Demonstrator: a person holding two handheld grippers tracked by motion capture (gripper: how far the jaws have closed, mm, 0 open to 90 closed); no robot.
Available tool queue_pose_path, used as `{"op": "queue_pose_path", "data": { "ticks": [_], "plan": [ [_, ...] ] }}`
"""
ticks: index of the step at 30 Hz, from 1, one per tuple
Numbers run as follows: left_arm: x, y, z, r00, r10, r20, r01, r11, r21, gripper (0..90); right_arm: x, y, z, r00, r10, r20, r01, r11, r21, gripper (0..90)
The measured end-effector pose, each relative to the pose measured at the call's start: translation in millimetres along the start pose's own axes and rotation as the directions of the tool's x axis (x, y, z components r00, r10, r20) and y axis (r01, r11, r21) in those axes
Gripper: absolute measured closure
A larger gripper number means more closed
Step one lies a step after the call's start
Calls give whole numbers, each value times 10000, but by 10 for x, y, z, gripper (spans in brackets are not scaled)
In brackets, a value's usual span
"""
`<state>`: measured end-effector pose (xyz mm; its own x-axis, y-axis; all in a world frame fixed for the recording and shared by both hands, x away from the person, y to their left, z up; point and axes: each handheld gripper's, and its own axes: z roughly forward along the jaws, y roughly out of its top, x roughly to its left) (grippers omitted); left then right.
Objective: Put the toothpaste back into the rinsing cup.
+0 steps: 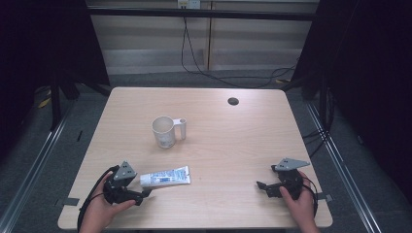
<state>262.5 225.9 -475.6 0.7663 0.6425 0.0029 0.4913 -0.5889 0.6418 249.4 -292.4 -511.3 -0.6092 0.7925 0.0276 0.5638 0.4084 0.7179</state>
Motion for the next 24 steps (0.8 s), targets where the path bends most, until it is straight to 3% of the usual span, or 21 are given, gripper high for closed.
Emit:
{"op": "queue_pose_path", "data": {
  "ticks": [10, 19, 24],
  "plan": [
    [-35, 245, 13, 9982, 599, -38, -594, 9953, 762, 207, 0, 0, 0, 10000, 1, 0, -1, 10000, -1, 111],
    [-58, 380, 50, 9943, 1054, 157, -1066, 9852, 1344, 220, 0, 0, 0, 10000, 2, 0, -2, 10000, 0, 111],
    [-78, 484, 65, 9893, 1402, 393, -1449, 9755, 1656, 226, 0, 0, 0, 10000, 5, 1, -5, 10000, -1, 111]
  ]
}}
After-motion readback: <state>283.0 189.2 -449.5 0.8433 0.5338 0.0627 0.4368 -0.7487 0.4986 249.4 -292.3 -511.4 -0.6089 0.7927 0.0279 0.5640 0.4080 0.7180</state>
